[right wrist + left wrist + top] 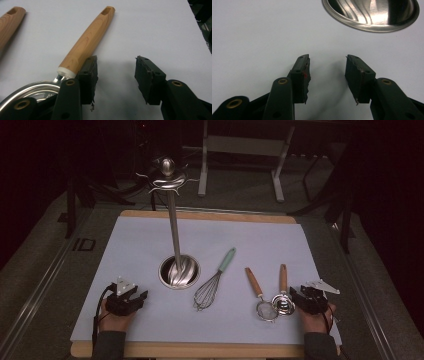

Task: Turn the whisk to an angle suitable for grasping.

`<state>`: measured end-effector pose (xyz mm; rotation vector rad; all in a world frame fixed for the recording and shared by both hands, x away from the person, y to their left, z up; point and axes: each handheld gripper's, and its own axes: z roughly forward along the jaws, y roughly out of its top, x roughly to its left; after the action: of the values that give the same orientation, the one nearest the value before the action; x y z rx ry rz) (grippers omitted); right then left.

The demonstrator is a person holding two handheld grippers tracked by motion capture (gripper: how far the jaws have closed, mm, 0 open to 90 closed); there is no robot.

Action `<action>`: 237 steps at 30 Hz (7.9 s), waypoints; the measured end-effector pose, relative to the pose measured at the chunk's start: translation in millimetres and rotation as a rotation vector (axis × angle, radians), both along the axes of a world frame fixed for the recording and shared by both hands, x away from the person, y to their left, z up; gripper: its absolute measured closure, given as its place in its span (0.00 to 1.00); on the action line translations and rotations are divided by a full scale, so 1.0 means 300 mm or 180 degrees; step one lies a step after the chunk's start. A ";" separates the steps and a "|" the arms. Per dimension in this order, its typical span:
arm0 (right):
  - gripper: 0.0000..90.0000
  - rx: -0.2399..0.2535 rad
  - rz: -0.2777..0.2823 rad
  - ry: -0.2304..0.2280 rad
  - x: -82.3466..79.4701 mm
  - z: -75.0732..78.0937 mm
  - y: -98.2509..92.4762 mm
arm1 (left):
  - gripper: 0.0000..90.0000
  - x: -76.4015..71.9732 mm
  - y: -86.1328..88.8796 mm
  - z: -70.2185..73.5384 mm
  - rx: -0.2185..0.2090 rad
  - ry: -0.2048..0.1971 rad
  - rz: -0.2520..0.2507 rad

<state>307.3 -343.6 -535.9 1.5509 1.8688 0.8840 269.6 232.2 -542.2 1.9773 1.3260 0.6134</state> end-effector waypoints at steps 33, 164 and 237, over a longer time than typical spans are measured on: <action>0.84 0.0140 0.0384 -0.0189 -0.030 0.091 0.048 | 0.61 -0.005 -0.004 0.000 0.0017 -0.0042 -0.0059; 0.98 -0.0282 0.2223 0.0292 -0.080 0.137 0.851 | 0.62 -0.022 -0.001 0.006 -0.0026 -0.0198 -0.0079; 0.67 -0.0219 0.1030 0.0914 0.337 0.124 0.603 | 0.62 -0.021 0.001 0.005 -0.0045 -0.0190 -0.0079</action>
<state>408.3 -162.7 -498.8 1.4159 2.3787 0.7503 263.2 232.5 -540.7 1.9463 1.2646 0.6446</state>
